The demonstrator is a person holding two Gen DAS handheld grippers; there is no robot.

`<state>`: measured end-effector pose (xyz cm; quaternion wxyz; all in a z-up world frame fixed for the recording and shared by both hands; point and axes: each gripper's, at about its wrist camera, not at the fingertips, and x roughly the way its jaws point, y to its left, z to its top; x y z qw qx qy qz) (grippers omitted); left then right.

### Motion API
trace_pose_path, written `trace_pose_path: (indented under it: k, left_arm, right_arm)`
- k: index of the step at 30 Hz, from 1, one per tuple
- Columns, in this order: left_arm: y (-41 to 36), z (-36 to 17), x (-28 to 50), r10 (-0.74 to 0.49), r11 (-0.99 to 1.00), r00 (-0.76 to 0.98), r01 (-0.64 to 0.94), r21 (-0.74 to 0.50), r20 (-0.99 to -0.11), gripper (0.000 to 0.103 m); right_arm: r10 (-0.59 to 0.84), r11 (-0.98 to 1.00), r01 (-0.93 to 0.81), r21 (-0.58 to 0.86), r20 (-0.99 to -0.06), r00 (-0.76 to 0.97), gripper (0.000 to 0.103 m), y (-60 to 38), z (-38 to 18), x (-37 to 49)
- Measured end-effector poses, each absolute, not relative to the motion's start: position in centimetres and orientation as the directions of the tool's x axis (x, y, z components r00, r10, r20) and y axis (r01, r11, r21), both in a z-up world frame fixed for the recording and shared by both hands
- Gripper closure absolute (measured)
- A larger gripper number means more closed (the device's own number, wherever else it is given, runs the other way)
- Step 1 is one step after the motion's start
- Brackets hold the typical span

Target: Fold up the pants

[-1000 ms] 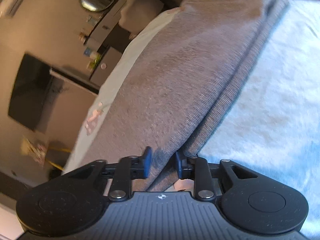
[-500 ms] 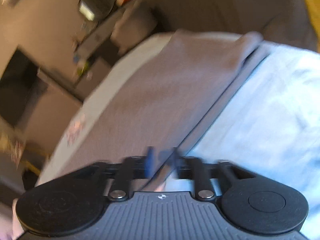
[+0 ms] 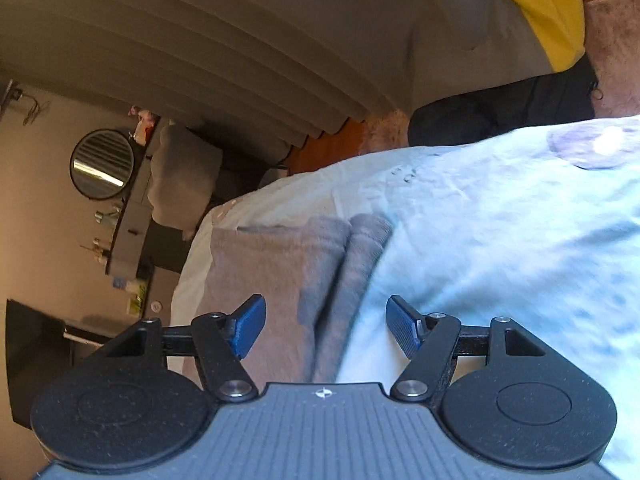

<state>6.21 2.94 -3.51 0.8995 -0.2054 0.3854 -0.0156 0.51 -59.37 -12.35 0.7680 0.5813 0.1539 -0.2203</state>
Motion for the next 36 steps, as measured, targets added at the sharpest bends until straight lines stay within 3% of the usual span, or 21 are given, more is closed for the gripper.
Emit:
trace_pose_path:
  k: [3,5,7,13,16,22,27,32,34,36]
  left_arm:
    - [2.9,-3.7,6.4,-0.185,0.918,0.703,-0.126,-0.375,-0.687,0.024]
    - [2.7,-3.8,6.5,-0.186,0.923,0.7,-0.117,-0.367,-0.69,0.021]
    - [2.5,-3.9,6.5,-0.184,0.928,0.698,-0.109,-0.357,-0.692,0.019]
    - [2.5,-3.9,6.5,-0.188,0.929,0.698,-0.102,-0.355,-0.691,0.017]
    - [2.8,-3.8,6.5,-0.192,0.923,0.697,-0.11,-0.368,-0.691,0.017]
    - [3.4,-3.6,6.3,-0.199,0.912,0.7,-0.124,-0.391,-0.686,0.017]
    - [4.0,-3.4,6.0,-0.214,0.899,0.706,-0.128,-0.419,-0.675,0.017]
    - [4.6,-2.9,5.6,-0.213,0.885,0.72,-0.145,-0.444,-0.66,0.017]
    - [5.0,-2.7,5.4,-0.217,0.879,0.725,-0.147,-0.455,-0.654,0.017]
    - [5.2,-2.7,5.2,-0.227,0.873,0.726,-0.144,-0.466,-0.649,0.017]
  right_arm:
    - [-0.152,0.238,0.519,0.821,-0.496,0.855,0.041,-60.1,-12.5,2.0]
    - [-0.144,0.265,0.537,0.801,-0.517,0.844,0.068,-60.3,-12.4,3.0]
    - [-0.147,0.297,0.563,0.771,-0.546,0.825,0.084,-59.9,-12.1,3.8]
    - [-0.177,0.348,0.601,0.719,-0.579,0.796,0.085,-59.3,-11.3,4.2]
    - [-0.214,0.418,0.607,0.676,-0.576,0.789,0.093,-58.5,-9.5,4.9]
    - [-0.246,0.661,0.492,0.567,-0.455,0.856,0.094,-53.8,-1.4,6.9]
    - [0.013,0.914,0.116,0.388,-0.314,0.949,0.095,-42.3,5.9,9.0]
    - [0.339,0.935,-0.262,0.237,-0.389,0.857,0.092,-29.3,4.5,8.0]
    - [0.43,0.903,-0.371,0.218,-0.481,0.764,0.082,-25.2,1.6,7.2]
    - [0.441,0.892,-0.405,0.203,-0.587,0.678,0.063,-22.6,-1.5,6.6]
